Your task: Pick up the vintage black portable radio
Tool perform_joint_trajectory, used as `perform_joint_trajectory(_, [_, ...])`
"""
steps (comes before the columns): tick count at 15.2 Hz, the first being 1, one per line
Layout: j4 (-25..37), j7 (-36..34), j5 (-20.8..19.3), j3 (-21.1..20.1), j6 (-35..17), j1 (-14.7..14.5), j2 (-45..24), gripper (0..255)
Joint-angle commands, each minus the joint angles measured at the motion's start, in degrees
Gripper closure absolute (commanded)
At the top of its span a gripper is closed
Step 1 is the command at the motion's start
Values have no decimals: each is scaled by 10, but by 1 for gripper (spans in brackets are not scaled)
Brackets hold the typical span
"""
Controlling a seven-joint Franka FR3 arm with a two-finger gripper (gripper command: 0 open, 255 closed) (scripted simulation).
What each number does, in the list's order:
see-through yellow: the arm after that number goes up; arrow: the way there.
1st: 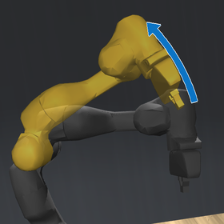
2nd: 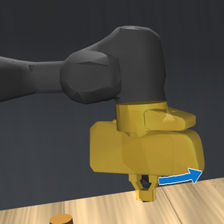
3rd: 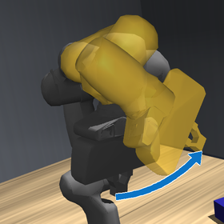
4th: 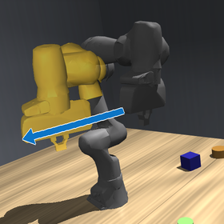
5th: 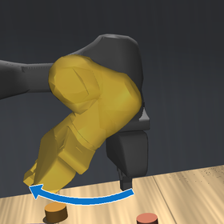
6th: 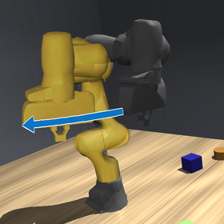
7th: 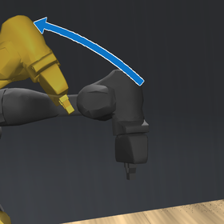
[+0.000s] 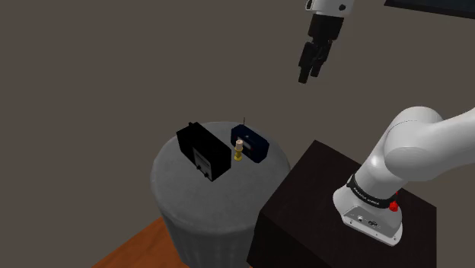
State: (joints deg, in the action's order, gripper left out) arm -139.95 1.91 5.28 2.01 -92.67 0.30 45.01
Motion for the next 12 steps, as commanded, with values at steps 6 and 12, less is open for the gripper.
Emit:
perform_joint_trajectory(6, [-12, -29, 13, -33, -98, -9, -79, 0])
perform_joint_trajectory(12, [2, -66, 17, -69, -207, -16, -194, 0])
